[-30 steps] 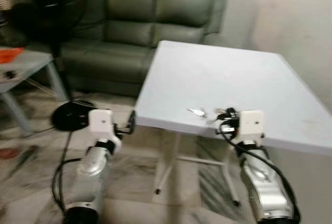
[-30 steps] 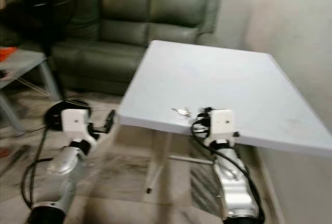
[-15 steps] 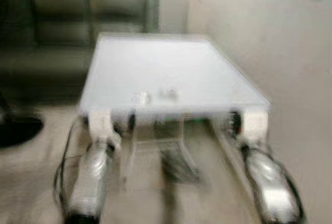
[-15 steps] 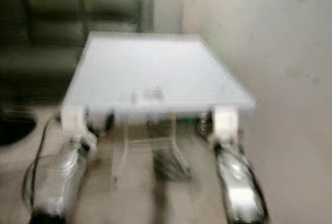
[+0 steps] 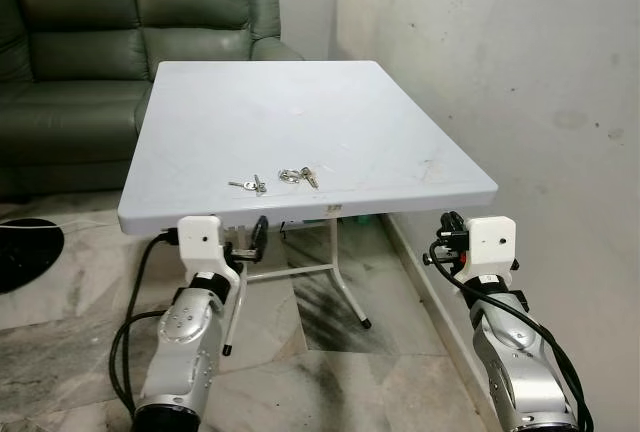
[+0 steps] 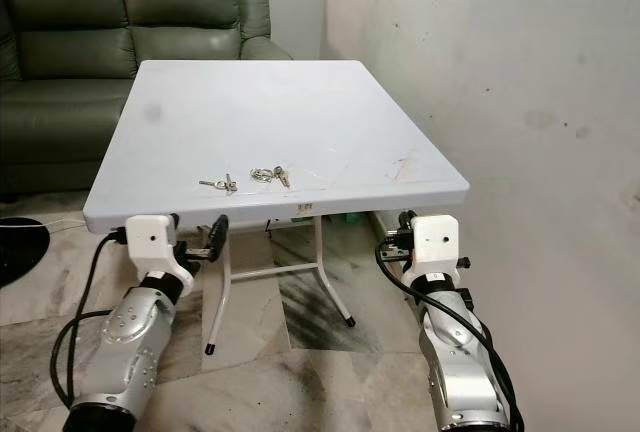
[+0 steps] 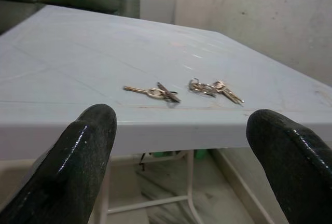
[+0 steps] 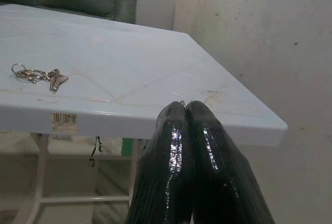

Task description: Hang keys on a hook

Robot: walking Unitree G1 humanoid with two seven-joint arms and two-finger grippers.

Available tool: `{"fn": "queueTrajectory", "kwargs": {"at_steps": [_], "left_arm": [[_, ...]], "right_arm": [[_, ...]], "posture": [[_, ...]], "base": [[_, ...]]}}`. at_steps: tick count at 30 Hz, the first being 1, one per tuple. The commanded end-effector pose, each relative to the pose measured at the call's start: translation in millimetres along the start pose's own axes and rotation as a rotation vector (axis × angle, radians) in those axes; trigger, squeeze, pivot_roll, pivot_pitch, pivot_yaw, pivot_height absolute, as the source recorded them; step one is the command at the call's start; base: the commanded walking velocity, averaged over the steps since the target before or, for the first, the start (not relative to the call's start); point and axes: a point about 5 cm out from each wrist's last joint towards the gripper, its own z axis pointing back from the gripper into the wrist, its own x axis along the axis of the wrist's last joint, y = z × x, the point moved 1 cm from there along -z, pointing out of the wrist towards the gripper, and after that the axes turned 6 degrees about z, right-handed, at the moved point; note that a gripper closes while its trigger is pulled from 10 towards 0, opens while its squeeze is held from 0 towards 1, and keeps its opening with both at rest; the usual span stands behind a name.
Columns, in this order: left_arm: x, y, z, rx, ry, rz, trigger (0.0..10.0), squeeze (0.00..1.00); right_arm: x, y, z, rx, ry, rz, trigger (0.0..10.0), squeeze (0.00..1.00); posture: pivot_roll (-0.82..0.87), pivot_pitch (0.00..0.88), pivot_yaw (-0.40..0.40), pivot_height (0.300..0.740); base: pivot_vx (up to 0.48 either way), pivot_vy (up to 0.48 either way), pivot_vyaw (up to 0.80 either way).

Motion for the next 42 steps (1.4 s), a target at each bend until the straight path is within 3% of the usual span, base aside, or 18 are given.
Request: {"fn": "queueTrajectory", "kwargs": {"at_steps": [1,10,21,34,42], "left_arm": [[0,-3.3,-0.8,-0.019,0.004,-0.013,10.0,0.0],[7,-10.7,-8.5,-0.091,0.002,-0.044,10.0,0.0],[9,-14.3,-11.8,-0.045,-0.024,0.009,10.0,0.0],[14,7.6,-16.6,0.035,-0.006,-0.04,10.0,0.0],[11,6.3,-17.1,0.029,0.008,-0.044,10.0,0.0]], "right_arm": [[1,-6.6,0.9,-0.029,0.005,0.007,10.0,0.0],[-2,-4.6,-0.7,-0.02,0.035,-0.002,10.0,0.0],[-1,1.3,-1.0,-0.026,0.038,-0.011,10.0,0.0],[0,2.6,-4.7,-0.041,0.032,-0.015,10.0,0.0],[-2,2.3,-4.2,-0.042,0.042,-0.015,10.0,0.0]], "posture": [[0.01,0.027,-0.087,0.74],[0.02,0.063,-0.081,0.74],[0.01,0.059,-0.067,0.74],[0.01,0.009,-0.043,0.74],[0.02,0.005,-0.046,0.74]], "base": [[0.0,0.0,0.0],[0.0,0.0,-0.46],[0.0,0.0,-0.72],[0.0,-0.105,-0.73],[0.0,-0.219,-0.73]]}}
